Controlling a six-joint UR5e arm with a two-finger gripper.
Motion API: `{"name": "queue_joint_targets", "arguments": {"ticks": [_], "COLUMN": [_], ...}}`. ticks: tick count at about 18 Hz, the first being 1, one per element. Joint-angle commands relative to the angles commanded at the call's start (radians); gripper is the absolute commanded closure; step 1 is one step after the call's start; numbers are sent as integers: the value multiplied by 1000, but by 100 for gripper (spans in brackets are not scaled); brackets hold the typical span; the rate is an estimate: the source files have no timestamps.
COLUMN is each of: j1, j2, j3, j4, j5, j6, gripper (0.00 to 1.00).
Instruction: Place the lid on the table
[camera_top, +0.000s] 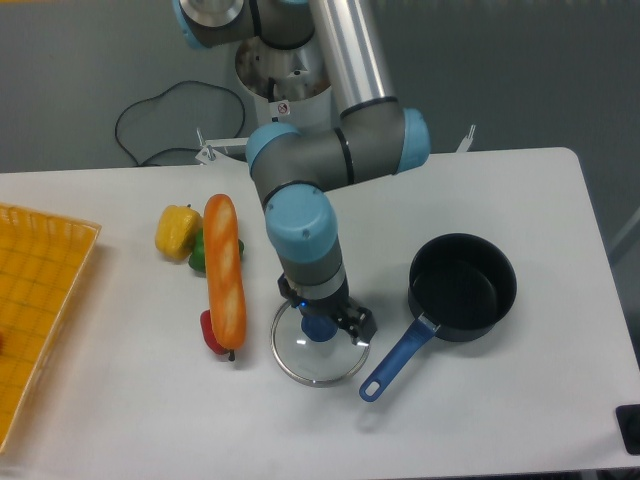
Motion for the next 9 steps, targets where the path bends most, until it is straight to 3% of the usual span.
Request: {"name": "queue_joint_targets", "arguments": {"ticks": [9], "j1": [52], "j2": [49], "j3": [0], "j4": [-12], "j5": [-40], "j6": [141], "gripper": [0]}}
